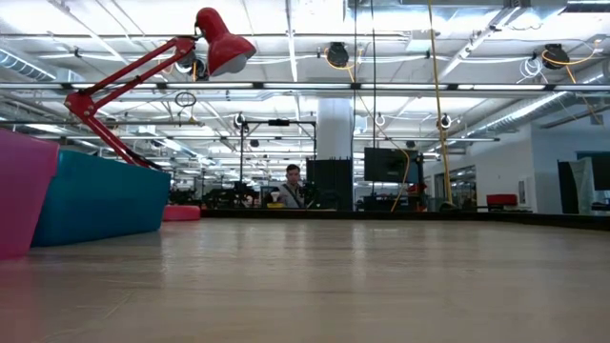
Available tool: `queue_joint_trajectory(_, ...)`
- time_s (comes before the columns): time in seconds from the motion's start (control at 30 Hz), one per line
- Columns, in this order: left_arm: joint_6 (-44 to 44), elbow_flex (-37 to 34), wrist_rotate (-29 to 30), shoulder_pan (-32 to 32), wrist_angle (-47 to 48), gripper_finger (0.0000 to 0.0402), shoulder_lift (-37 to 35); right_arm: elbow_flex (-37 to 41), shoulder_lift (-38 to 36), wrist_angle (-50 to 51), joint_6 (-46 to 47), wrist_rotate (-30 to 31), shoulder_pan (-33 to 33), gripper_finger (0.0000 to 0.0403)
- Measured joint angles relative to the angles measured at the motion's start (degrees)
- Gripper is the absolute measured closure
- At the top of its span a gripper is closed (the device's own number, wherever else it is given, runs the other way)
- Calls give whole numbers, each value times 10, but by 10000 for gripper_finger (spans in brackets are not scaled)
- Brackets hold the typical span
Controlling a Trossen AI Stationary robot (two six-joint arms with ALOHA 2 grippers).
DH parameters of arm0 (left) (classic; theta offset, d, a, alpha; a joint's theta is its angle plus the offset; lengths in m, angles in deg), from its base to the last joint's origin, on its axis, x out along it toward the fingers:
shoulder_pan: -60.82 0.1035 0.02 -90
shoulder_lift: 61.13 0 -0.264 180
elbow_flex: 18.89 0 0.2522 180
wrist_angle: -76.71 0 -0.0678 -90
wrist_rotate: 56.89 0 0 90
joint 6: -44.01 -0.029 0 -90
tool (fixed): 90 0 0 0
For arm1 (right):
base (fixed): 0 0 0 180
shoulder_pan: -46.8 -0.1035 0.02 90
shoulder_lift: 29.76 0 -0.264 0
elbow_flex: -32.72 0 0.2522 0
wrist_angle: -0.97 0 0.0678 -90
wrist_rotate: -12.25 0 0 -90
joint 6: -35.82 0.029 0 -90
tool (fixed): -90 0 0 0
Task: Pick & Place USB Port
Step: Return to Home Position
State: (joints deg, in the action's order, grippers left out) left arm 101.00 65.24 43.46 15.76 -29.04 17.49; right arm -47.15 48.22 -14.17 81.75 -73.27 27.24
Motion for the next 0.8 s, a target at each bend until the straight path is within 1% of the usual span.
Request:
queue_joint_trajectory(0.1,8,56,129,18,9,291,-58,0,-19,-45,-21,-4,9,156)
queue_joint_trajectory(0.2,-15,95,291,22,-5,311,-117,0,-52,-42,-51,-3,29,156)
queue_joint_trajectory(0.27,-48,108,400,21,-14,322,-156,0,-79,-19,-84,-2,47,160)
queue_joint_trajectory(0.33,-72,110,492,22,-19,331,-194,0,-112,19,-124,-2,65,170)
queue_joint_trajectory(0.4,-87,108,564,23,-27,338,-231,0,-148,64,-160,-1,87,186)
queue_joint_trajectory(0.43,-92,108,587,25,-28,342,-246,0,-165,88,-173,-1,98,196)
queue_joint_trajectory(0.5,-94,108,607,35,-30,347,-274,0,-199,141,-189,2,120,221)
queue_joint_trajectory(0.57,-100,108,607,46,-31,350,-295,0,-231,191,-194,2,138,252)
queue_joint_trajectory(0.63,-120,108,602,54,-34,350,-312,0,-262,244,-201,2,153,292)
queue_joint_trajectory(0.73,-222,107,548,62,-36,363,-333,0,-306,321,-223,1,172,367)
queue_joint_trajectory(0.77,-263,107,528,65,-36,375,-339,0,-319,346,-235,2,178,385)
queue_joint_trajectory(0.8,-300,107,507,68,-33,388,-345,0,-331,369,-245,4,183,392)
